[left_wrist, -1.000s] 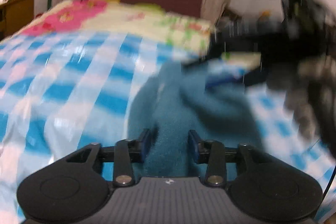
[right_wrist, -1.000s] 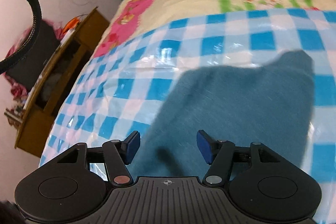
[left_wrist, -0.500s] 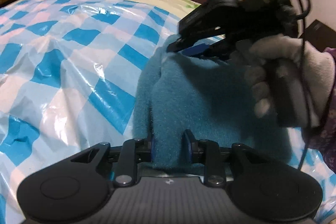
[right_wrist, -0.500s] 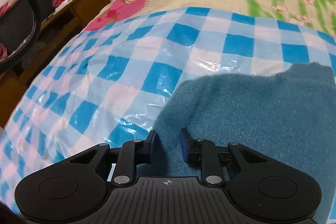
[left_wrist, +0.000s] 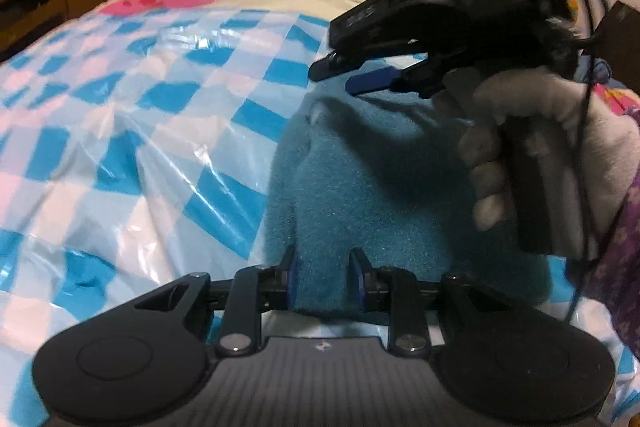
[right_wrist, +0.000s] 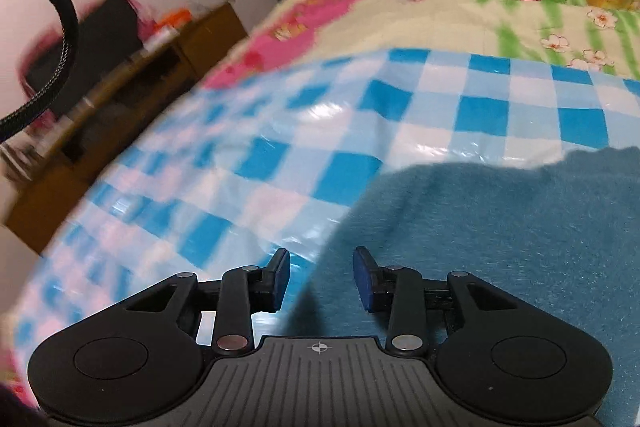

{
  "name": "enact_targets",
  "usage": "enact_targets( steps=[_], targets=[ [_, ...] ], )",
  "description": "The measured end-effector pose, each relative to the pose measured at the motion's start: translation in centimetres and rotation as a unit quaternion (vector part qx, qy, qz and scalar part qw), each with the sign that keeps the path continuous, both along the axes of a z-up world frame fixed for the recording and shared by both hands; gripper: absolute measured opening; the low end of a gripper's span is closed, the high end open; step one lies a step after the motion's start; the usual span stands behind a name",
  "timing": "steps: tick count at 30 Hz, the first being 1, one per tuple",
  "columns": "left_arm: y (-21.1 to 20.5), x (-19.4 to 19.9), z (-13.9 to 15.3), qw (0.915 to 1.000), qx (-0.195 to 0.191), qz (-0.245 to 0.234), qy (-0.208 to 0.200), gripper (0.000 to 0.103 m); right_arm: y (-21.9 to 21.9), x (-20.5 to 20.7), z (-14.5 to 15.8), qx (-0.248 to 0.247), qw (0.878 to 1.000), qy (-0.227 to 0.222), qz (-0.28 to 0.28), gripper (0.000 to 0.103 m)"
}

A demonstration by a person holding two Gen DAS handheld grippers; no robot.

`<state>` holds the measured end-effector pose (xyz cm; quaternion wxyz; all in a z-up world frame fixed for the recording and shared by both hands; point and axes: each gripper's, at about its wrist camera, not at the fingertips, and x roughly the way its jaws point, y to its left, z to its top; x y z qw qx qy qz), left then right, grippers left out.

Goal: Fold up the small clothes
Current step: 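Open the left gripper and leave the folded sweater flat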

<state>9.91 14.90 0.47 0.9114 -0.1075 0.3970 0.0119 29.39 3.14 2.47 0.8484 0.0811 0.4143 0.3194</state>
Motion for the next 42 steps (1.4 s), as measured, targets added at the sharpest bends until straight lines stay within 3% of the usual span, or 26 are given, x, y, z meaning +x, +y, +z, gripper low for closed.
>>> enact_targets(
  steps=[7,10,12,16,22,25,28,31,34,36,38,40,42],
  targets=[
    [-0.9,-1.4,5.2,0.9975,0.053,-0.004,-0.048,0.034,-6.7,-2.1,3.9,0.059,0.998,-0.023,-0.017,0.036],
    [-1.7,0.3,7.3,0.9945,0.064,-0.022,-0.08,0.034,-10.4,-3.1,4.1,0.046,0.997,-0.041,-0.049,0.047],
    [-2.3,2.3,7.8,0.9928,0.067,-0.036,-0.093,0.034,-12.5,-3.4,3.8,0.023,0.995,-0.059,-0.079,0.048],
    [-2.7,8.5,5.9,0.9933,0.054,-0.034,-0.096,0.034,-15.3,-2.0,2.1,0.009,0.991,-0.041,-0.129,0.048],
    [-2.6,12.7,0.7,0.9968,0.072,-0.024,-0.024,0.036,-14.1,2.4,-0.7,-0.026,0.989,-0.019,-0.145,0.048],
    [-2.1,12.4,-0.7,0.9961,0.077,-0.026,-0.035,0.037,-13.4,3.5,-3.3,-0.017,0.988,0.02,-0.149,0.048],
    [-2.6,12.0,-0.9,0.994,0.096,-0.03,-0.042,0.037,-12.4,3.5,-4.1,-0.036,0.988,0.009,-0.148,0.049],
    [-2.3,11.6,0.1,0.996,0.078,-0.024,-0.039,0.037,-13.1,3.5,-3.1,-0.028,0.988,0.014,-0.151,0.049],
    [-1.6,9.7,1.9,0.9964,0.065,-0.021,-0.05,0.036,-15.0,0.8,-0.8,0.015,0.988,0.005,-0.155,0.049],
    [-1.2,7.5,2.7,0.996,0.06,-0.035,-0.056,0.037,-15.8,-2.2,0.5,0.044,0.992,0.013,-0.12,0.049],
    [-1.2,5.8,2.6,0.9958,0.066,-0.045,-0.044,0.037,-15.3,-5.5,1.4,0.023,0.996,0.004,-0.081,0.049],
    [-1.7,4.2,1.7,0.9923,0.103,-0.061,-0.029,0.038,-14.6,-8.5,1.3,-0.006,0.999,-0.007,-0.046,0.051],
    [-2.0,3.8,0.2,0.9876,0.147,-0.057,0.004,0.04,-13.8,-10.0,-0.3,-0.032,0.999,0.02,-0.033,0.053]
  ],
)
